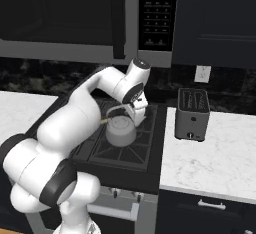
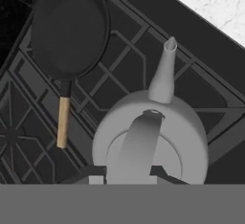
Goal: Pick the kettle from the counter and place it on a stove burner. Then turn the burner on.
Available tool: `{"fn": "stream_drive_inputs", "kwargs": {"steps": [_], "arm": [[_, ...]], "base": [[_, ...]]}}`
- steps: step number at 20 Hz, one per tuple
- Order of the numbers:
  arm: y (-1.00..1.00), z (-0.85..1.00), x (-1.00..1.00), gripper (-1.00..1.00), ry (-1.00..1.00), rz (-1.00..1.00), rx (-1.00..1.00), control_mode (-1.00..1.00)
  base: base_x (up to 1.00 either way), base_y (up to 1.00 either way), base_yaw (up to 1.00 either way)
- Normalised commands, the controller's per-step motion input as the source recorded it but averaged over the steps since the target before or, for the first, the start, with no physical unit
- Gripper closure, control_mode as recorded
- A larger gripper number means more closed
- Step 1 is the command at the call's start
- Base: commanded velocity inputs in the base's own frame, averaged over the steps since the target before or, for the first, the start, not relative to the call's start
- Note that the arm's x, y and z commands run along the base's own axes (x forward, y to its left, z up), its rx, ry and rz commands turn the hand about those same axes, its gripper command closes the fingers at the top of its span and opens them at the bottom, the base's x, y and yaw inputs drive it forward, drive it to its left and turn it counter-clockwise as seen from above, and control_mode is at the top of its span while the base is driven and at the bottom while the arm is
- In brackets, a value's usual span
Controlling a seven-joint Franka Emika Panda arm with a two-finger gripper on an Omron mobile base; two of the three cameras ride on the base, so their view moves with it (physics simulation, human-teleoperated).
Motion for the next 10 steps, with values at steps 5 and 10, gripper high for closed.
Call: {"fn": "stream_drive_inputs", "kwargs": {"steps": [5, 10], "arm": [[0.04, -0.3, 0.02, 1.0, 0.0, 0.0, 0.0, -1.0], [0.09, -0.11, 0.09, 1.0, -0.01, 0.0, 0.0, -1.0]], "base": [[0.0, 0.0, 0.0], [0.0, 0.0, 0.0]]}}
